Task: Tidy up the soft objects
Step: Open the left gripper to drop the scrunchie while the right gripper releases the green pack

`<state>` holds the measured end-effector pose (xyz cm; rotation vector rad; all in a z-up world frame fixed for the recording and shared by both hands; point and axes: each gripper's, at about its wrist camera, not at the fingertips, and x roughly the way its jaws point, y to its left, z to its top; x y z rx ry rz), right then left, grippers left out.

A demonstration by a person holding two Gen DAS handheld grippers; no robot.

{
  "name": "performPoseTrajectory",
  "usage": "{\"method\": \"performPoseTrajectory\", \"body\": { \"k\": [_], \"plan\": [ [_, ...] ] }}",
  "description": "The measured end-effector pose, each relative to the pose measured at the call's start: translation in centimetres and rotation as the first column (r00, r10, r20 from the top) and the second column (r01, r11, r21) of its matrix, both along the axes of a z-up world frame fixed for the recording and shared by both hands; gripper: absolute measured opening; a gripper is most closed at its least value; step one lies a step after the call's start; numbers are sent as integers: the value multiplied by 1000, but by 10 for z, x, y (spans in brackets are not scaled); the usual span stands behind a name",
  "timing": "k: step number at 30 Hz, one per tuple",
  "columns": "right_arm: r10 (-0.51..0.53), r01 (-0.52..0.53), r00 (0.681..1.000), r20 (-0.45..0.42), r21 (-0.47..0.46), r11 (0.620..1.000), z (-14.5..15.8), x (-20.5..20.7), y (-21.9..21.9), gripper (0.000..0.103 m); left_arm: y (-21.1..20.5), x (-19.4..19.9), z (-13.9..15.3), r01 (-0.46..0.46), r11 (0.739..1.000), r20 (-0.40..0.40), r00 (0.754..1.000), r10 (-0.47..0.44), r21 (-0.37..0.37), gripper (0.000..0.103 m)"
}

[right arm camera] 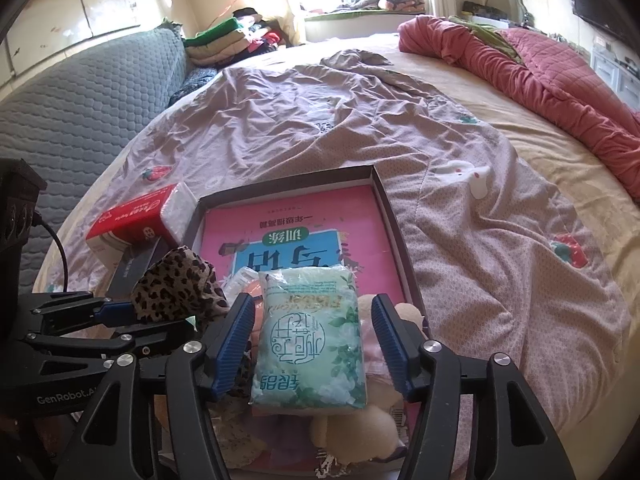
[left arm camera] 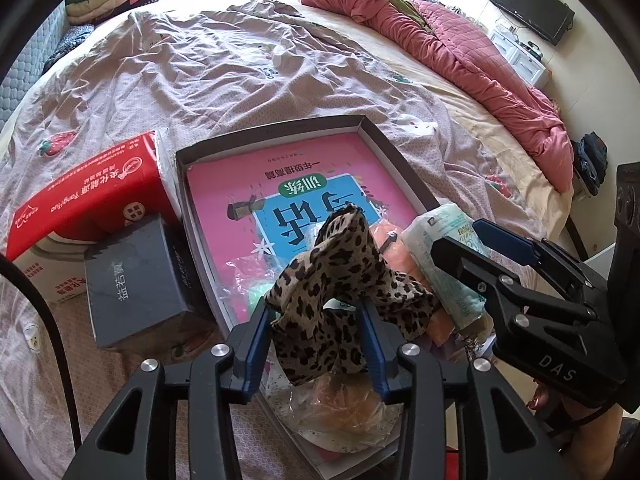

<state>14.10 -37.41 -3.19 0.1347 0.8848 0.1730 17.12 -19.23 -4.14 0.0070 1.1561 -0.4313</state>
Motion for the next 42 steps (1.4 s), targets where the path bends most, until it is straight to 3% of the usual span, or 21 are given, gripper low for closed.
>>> {"method": "performPoseTrajectory", "body": {
  "k": [14, 24, 32, 42],
  "plan": [
    [-11, 11, 1000, 6, -26, 1000, 6, -5, 2, 68, 0, -6, 9, -3, 998, 30, 1000, 1, 57, 62],
    [-2, 3, 1000, 21, -49, 999, 16, -14, 7, 71, 12, -15, 17, -33, 997, 56, 998, 28, 77, 69],
    [23, -19, 998, 58, -69, 997, 37, -28, 16, 75, 31, -33, 37, -95, 993, 107, 990, 87, 71, 81],
    [70, -58, 989, 134, -92, 994, 72, -71, 39, 77, 57, -76, 68, -206, 976, 190, 963, 190, 69, 82]
  ]
}}
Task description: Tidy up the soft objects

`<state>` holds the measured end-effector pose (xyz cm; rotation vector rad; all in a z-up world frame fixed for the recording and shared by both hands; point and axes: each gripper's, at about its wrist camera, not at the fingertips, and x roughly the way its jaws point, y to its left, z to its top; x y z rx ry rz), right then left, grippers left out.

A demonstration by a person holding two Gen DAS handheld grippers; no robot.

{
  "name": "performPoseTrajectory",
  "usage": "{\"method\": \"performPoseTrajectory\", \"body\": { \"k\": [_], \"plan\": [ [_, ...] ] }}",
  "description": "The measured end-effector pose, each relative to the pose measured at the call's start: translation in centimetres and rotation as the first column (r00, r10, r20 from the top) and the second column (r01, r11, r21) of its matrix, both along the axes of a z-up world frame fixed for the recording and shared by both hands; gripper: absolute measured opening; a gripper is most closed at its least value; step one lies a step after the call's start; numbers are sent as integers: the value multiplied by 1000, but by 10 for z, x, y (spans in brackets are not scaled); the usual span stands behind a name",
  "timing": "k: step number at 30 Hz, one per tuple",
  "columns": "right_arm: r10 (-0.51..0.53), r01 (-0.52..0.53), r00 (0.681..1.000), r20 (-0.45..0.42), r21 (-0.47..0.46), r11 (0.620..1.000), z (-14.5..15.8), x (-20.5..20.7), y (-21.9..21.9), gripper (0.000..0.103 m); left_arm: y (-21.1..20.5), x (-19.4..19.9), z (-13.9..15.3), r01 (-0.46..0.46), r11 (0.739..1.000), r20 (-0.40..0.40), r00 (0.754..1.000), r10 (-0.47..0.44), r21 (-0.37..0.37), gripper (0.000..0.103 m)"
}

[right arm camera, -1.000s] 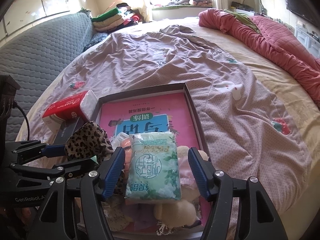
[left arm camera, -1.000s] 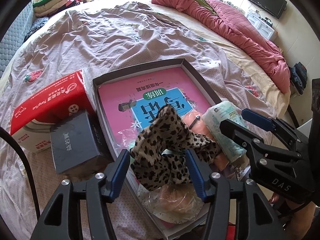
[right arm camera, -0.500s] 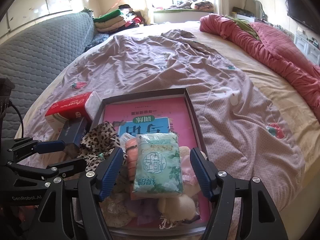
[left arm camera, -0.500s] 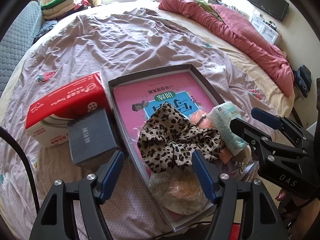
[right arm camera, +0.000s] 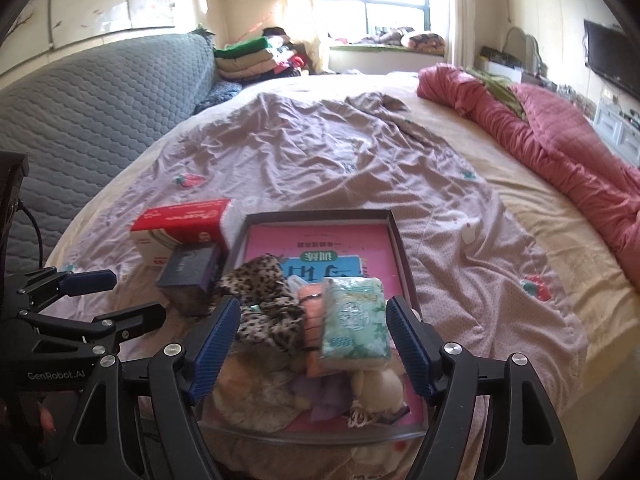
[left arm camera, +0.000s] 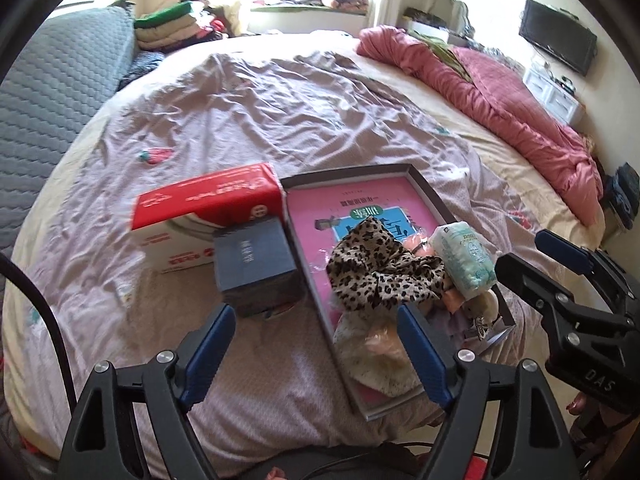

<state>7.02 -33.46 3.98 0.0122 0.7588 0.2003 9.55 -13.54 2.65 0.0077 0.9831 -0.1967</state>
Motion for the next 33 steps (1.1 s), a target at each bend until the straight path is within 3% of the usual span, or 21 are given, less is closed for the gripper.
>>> {"method": "performPoseTrajectory", "body": {
  "k": [7, 21, 33],
  "plan": [
    [25, -25, 999, 30, 8, 1000, 18, -33, 12, 79, 14, -35, 15, -49, 999, 38, 998, 49, 4, 83],
    [52, -51, 995, 88, -4, 999, 26, -88, 33, 79, 43, -94, 24, -152, 988, 75, 986, 151, 10, 83],
    [10, -12, 996, 92, 18, 1000, 25, -112, 33, 79, 45, -124, 23, -174, 985, 68, 983, 172, 25, 83]
  ]
}}
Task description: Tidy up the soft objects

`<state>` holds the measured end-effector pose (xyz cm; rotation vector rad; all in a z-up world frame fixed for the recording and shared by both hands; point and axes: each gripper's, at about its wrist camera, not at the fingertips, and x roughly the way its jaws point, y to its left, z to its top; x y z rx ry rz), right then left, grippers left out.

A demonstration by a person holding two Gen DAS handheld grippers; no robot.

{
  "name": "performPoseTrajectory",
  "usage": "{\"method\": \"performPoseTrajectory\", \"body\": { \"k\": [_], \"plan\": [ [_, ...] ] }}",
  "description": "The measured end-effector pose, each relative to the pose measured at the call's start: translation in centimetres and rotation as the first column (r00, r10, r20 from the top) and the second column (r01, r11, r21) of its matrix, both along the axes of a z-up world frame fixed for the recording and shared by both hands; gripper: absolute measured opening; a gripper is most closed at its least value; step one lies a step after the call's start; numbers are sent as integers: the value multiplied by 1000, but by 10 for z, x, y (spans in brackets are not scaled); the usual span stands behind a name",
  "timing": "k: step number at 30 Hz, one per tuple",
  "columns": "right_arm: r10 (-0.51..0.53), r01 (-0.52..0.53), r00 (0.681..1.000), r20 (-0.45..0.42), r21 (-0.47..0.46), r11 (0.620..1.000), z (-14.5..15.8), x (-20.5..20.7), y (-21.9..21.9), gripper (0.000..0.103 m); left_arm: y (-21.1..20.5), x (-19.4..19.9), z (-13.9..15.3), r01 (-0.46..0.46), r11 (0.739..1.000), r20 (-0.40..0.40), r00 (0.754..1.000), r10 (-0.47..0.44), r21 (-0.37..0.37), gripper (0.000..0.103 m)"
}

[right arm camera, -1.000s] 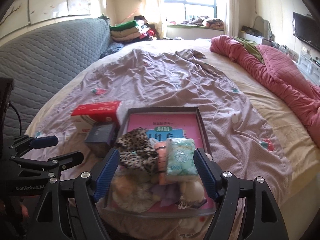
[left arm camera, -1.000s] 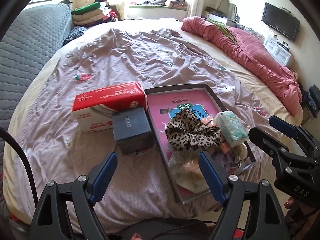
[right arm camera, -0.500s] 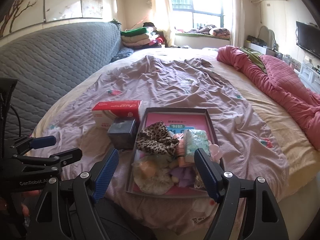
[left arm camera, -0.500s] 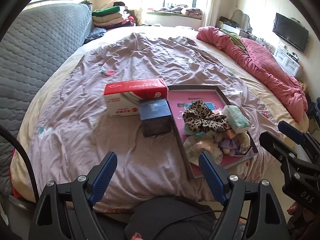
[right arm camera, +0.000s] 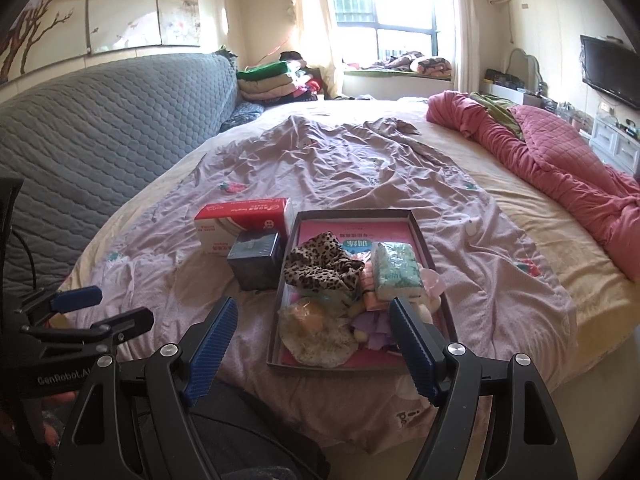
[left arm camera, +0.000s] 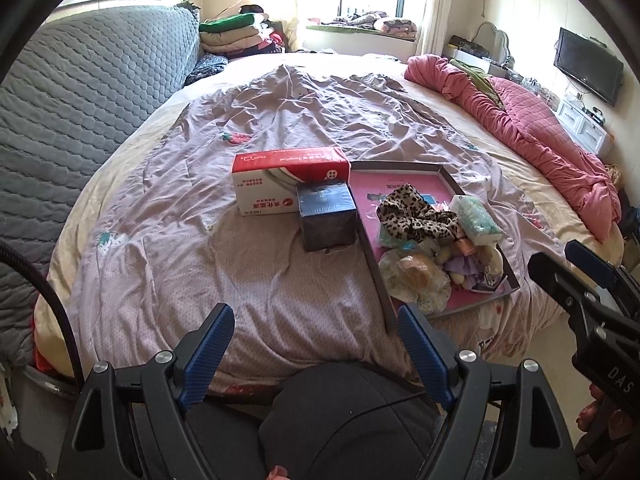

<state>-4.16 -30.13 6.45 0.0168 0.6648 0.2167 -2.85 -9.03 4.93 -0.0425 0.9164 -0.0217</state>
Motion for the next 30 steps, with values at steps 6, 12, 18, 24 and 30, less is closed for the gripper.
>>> {"method": "performPoseTrajectory", "body": {
  "k": [6, 12, 18, 24, 30],
  "plan": [
    [-17, 18, 1000, -12, 1, 1000, -7, -5, 1, 80, -1, -7, -3, -12, 1000, -2, 1000, 12, 1, 83],
    [-12, 13, 999, -46, 6, 1000, -18, -3, 2, 81, -4, -7, -8, -10, 1000, -16, 1000, 10, 9, 83],
    [-2, 2, 999, -49, 2, 1000, -19, -3, 4, 82, -5, -6, -13, -9, 1000, -29, 1000, 9, 14, 83],
    [-1, 1, 999, -54, 1, 1000, -22, -2, 4, 82, -2, -4, -18, -18, 1000, -41, 999, 18, 11, 83],
    [-4, 4, 999, -52, 0, 1000, -22, -2, 3, 82, 0, -3, -20, -30, 999, -48, 998, 31, 11, 83]
  ]
}}
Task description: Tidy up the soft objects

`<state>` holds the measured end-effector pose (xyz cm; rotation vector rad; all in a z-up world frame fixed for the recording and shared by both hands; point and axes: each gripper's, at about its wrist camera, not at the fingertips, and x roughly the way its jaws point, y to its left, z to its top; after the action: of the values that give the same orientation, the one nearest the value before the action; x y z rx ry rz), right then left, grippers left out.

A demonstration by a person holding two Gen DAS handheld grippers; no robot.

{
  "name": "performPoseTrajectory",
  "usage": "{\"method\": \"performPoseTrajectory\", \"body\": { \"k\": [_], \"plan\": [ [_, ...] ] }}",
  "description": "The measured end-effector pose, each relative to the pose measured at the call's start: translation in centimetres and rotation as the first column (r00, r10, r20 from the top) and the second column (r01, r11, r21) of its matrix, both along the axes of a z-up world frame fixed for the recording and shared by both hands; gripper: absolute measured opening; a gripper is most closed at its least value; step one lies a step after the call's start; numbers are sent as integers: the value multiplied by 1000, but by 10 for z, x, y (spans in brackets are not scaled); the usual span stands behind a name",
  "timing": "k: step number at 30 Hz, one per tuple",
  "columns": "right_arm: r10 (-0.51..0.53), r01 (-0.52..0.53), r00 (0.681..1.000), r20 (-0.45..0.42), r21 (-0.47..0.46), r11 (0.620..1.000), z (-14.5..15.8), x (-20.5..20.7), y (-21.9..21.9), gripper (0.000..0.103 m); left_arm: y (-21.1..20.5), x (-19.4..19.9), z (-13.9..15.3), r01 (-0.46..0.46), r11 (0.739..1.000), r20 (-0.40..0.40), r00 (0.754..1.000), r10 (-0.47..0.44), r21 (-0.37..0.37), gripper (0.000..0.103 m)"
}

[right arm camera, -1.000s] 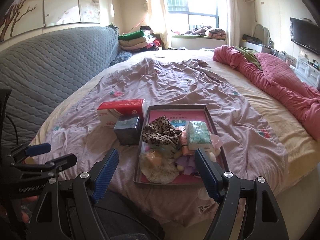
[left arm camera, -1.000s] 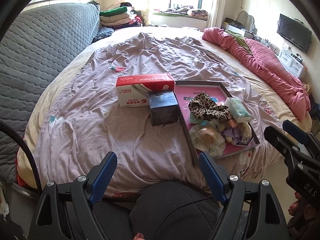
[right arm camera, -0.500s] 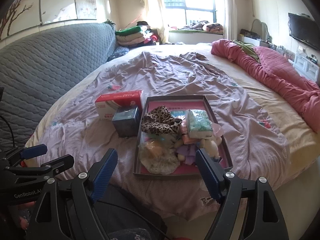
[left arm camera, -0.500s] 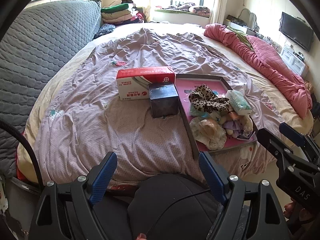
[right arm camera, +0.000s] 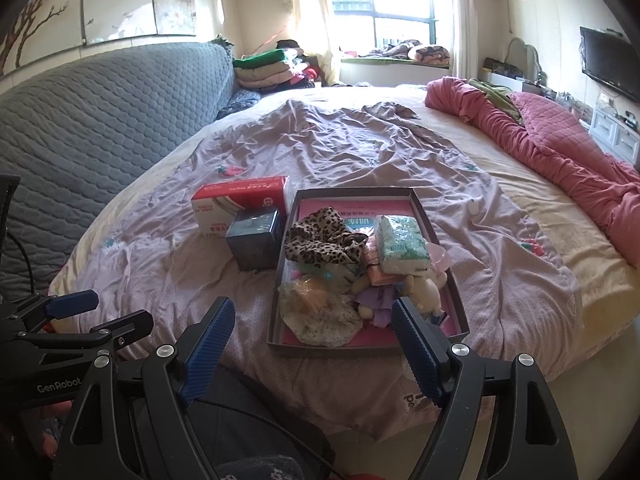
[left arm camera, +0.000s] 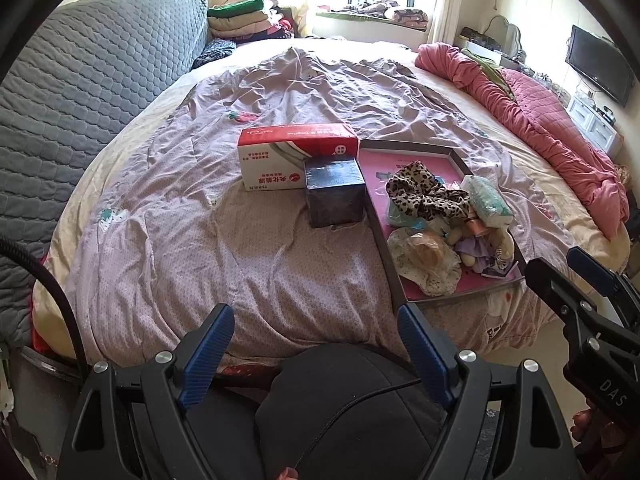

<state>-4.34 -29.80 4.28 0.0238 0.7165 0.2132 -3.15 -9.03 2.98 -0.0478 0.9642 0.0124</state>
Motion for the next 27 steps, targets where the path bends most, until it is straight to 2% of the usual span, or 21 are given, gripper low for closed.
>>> {"method": "performPoseTrajectory", "body": {
  "k": [27],
  "plan": [
    [-5, 5, 1000, -9, -11, 1000, -4, 1, -1, 82, -1, -2, -5, 5, 1000, -13, 1000, -5, 19, 83]
  ]
}}
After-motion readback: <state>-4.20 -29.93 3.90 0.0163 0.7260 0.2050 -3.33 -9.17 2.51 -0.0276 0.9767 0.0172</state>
